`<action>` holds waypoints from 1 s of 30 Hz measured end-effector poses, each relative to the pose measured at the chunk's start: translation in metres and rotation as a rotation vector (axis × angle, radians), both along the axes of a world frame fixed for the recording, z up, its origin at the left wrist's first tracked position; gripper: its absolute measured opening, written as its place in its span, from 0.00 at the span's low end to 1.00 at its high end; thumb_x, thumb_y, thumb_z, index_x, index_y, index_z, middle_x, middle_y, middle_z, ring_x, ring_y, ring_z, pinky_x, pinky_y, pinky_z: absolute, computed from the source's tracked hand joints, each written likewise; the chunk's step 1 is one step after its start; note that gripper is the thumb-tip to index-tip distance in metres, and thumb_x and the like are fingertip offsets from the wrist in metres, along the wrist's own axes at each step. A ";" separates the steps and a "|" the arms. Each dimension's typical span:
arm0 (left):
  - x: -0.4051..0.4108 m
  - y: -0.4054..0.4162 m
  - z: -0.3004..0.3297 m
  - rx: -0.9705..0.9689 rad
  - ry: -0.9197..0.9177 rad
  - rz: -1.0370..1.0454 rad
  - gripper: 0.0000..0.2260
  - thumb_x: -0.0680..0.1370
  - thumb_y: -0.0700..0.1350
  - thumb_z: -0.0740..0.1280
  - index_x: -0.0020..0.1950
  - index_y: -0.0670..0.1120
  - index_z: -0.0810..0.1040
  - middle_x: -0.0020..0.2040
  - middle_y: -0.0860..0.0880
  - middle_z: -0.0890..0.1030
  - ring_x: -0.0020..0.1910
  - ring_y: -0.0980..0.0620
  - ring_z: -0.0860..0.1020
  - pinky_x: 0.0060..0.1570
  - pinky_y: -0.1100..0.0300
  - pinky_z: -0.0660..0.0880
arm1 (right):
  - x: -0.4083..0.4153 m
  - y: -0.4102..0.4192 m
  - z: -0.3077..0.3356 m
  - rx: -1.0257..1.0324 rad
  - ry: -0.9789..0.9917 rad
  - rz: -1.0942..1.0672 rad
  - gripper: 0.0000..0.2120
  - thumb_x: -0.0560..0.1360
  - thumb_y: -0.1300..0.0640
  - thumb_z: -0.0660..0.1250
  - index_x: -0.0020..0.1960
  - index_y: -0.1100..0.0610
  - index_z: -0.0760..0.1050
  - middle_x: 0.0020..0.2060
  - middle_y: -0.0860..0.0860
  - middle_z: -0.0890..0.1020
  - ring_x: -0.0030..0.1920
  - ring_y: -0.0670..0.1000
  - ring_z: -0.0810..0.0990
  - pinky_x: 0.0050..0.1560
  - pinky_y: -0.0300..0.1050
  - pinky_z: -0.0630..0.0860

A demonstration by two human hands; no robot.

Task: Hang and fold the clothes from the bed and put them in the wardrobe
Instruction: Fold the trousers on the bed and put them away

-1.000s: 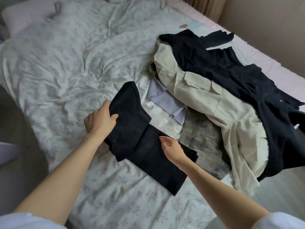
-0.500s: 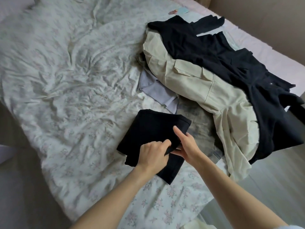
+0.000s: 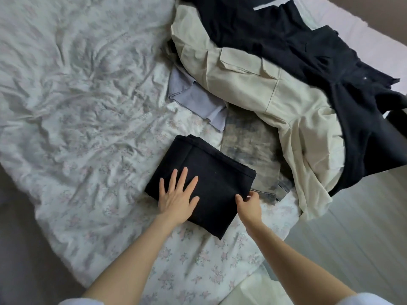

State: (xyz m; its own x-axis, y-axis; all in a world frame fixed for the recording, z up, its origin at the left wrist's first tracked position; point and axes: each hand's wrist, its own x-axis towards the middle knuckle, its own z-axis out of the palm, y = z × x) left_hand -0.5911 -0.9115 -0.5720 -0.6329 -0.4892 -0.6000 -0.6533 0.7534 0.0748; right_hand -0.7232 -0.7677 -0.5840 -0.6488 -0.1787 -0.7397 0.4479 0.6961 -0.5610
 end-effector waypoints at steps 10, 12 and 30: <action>-0.009 -0.079 -0.030 0.287 0.141 0.517 0.44 0.71 0.67 0.64 0.75 0.62 0.37 0.78 0.49 0.49 0.75 0.42 0.54 0.72 0.41 0.56 | 0.031 -0.015 -0.014 -0.197 0.126 -0.003 0.38 0.77 0.59 0.62 0.76 0.43 0.42 0.72 0.44 0.64 0.70 0.48 0.67 0.68 0.48 0.67; -0.010 -0.095 -0.036 0.394 0.188 0.683 0.52 0.61 0.71 0.71 0.76 0.61 0.45 0.76 0.51 0.58 0.73 0.46 0.62 0.69 0.42 0.64 | 0.031 -0.016 -0.014 -0.215 0.123 -0.022 0.37 0.77 0.61 0.61 0.76 0.42 0.43 0.71 0.43 0.65 0.69 0.47 0.67 0.69 0.49 0.66; -0.020 -0.020 0.073 -0.160 0.704 0.898 0.22 0.73 0.55 0.70 0.54 0.40 0.68 0.48 0.41 0.77 0.46 0.39 0.77 0.42 0.49 0.74 | 0.029 -0.066 0.074 -0.245 0.710 0.554 0.31 0.79 0.61 0.57 0.77 0.49 0.48 0.51 0.49 0.67 0.42 0.47 0.71 0.39 0.38 0.69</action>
State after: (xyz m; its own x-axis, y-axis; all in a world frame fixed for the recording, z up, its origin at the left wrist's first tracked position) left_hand -0.6109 -0.9320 -0.4994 -0.1876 -0.9719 -0.1422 -0.8103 0.0713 0.5817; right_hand -0.6937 -0.8333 -0.5102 -0.7102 -0.6964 -0.1030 -0.4166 0.5337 -0.7360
